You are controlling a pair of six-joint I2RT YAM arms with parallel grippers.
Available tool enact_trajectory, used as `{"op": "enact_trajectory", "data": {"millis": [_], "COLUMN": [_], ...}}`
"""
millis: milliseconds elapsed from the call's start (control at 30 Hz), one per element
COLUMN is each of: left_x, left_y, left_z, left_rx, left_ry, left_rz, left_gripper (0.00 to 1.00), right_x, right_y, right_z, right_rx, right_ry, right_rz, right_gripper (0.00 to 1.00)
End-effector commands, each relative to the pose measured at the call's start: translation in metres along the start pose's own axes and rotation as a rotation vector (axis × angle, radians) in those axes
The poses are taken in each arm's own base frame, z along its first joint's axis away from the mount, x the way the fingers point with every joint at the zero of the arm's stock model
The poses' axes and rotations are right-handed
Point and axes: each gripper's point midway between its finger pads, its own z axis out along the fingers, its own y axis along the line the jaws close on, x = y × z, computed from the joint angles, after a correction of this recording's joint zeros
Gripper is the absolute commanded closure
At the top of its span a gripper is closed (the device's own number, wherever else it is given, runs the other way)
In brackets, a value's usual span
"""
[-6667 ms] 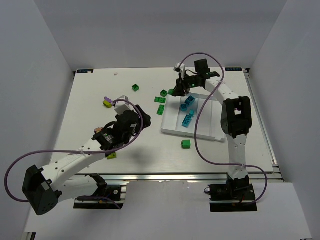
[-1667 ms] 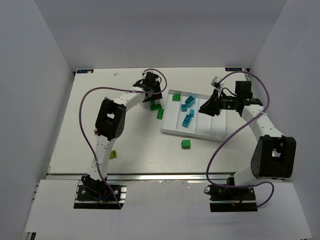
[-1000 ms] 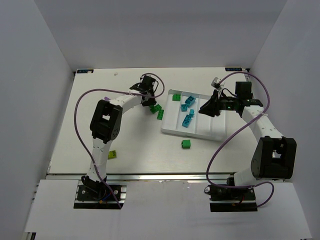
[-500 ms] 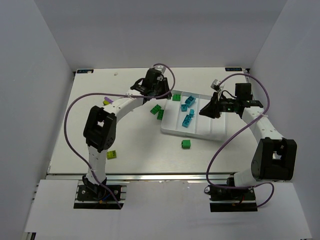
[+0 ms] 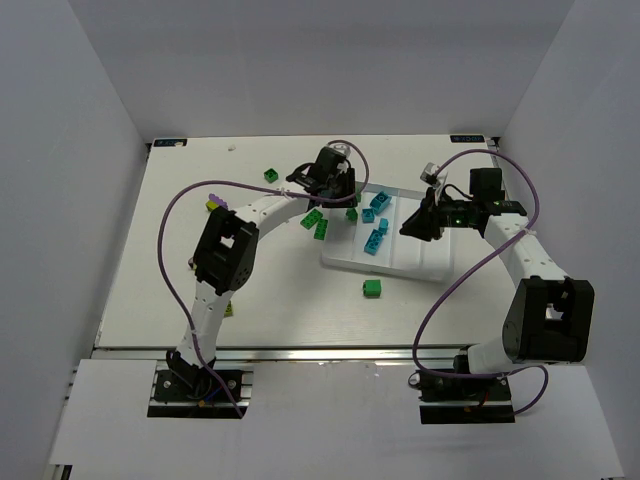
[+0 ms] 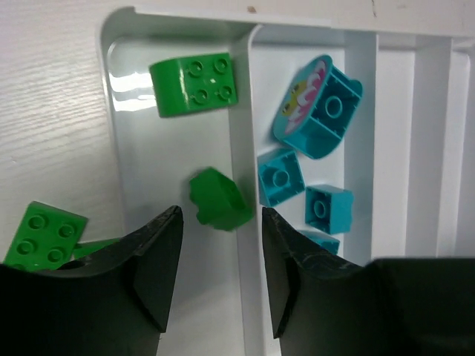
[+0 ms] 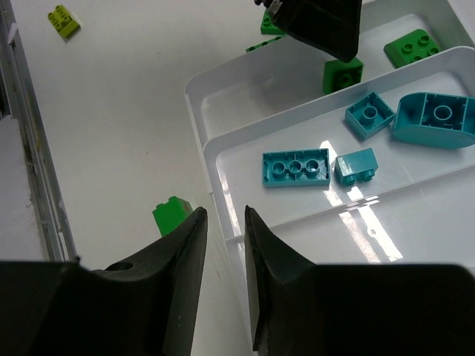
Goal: Sort the legos into containers by color
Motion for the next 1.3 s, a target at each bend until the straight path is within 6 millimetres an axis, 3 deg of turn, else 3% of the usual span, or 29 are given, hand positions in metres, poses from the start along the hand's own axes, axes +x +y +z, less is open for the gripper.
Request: {"op": "enact_trajectory", "data": {"millis": [0, 133, 200, 267, 300, 333, 367, 433, 467, 500, 533, 567, 600, 633, 667, 700, 767, 800, 867, 933, 1000, 1033, 1267], "left_x": [-0.033, -0.042, -0.053, -0.067, -0.082, -0.087, -0.084, -0.086, -0.084, -0.081, -0.092, -0.087, -0.058, -0.051, -0.055, -0.028, -0.02, 0.003, 0.01, 0.032, 0.037, 0.05, 0.063], "left_y": [0.0, -0.005, -0.013, -0.022, -0.031, -0.032, -0.028, -0.024, -0.018, -0.014, -0.019, -0.013, 0.007, 0.012, 0.011, 0.026, 0.029, 0.041, 0.042, 0.053, 0.057, 0.064, 0.078], "left_z": [-0.011, -0.012, -0.021, -0.035, -0.053, -0.063, -0.068, -0.097, -0.107, -0.116, -0.147, -0.157, -0.153, -0.161, -0.186, -0.183, -0.206, -0.203, -0.221, -0.223, -0.239, -0.237, -0.261], "left_rx": [-0.042, -0.034, -0.014, 0.012, 0.034, 0.036, 0.026, 0.018, 0.01, 0.008, 0.033, 0.024, -0.016, -0.021, -0.002, -0.031, -0.015, -0.037, -0.016, -0.023, -0.011, -0.02, -0.048], "left_ry": [-0.081, -0.095, -0.118, -0.16, -0.202, -0.22, -0.224, -0.262, -0.272, -0.28, -0.345, -0.355, -0.313, -0.321, -0.371, -0.332, -0.367, -0.334, -0.367, -0.358, -0.397, -0.386, -0.431], "left_rz": [0.013, 0.016, 0.012, 0.006, 0.007, 0.004, 0.0, -0.018, -0.031, -0.044, -0.069, -0.086, -0.104, -0.121, -0.154, -0.168, -0.221, -0.235, -0.287, -0.338, -0.373, -0.396, -0.437], "left_gripper": [0.43, 0.34, 0.34, 0.43, 0.5, 0.6, 0.84, 0.95, 0.95, 0.92, 0.84, 0.57, 0.48, 0.42, 0.37, 0.32, 0.31, 0.31, 0.31, 0.31, 0.3, 0.3, 0.3], "right_x": [0.001, 0.004, 0.008, 0.016, 0.02, 0.025, 0.032, 0.057, 0.068, 0.073, 0.076, 0.08, 0.086, 0.088, 0.094, 0.103, 0.105, 0.106, 0.108, 0.108, 0.111, 0.114, 0.117], "right_y": [0.005, 0.003, 0.006, 0.018, 0.024, 0.03, 0.038, 0.06, 0.067, 0.072, 0.077, 0.083, 0.085, 0.088, 0.092, 0.095, 0.093, 0.091, 0.082, 0.08, 0.077, 0.075, 0.071], "right_z": [-0.004, -0.003, -0.002, 0.002, 0.004, 0.006, 0.011, 0.013, 0.013, 0.013, 0.014, 0.016, 0.018, 0.02, 0.024, 0.025, 0.034, 0.037, 0.044, 0.048, 0.051, 0.052, 0.064], "right_rx": [0.001, 0.0, -0.019, -0.084, -0.112, -0.145, -0.209, -0.296, -0.333, -0.352, -0.367, -0.39, -0.395, -0.397, -0.409, -0.411, -0.388, -0.361, -0.317, -0.31, -0.306, -0.299, -0.301], "right_ry": [0.005, 0.022, 0.046, 0.084, 0.1, 0.118, 0.131, 0.211, 0.228, 0.238, 0.241, 0.249, 0.257, 0.264, 0.294, 0.317, 0.337, 0.349, 0.36, 0.359, 0.371, 0.385, 0.393], "right_rz": [-0.023, -0.02, -0.037, -0.118, -0.157, -0.195, -0.349, -0.367, -0.405, -0.421, -0.449, -0.477, -0.495, -0.519, -0.547, -0.534, -0.599, -0.578, -0.612, -0.614, -0.617, -0.609, -0.609], "right_gripper": [0.67, 0.66, 0.63, 0.61, 0.58, 0.54, 0.5, 0.4, 0.35, 0.33, 0.3, 0.28, 0.26, 0.26, 0.25, 0.25, 0.25, 0.25, 0.25, 0.26, 0.23, 0.22, 0.22]}}
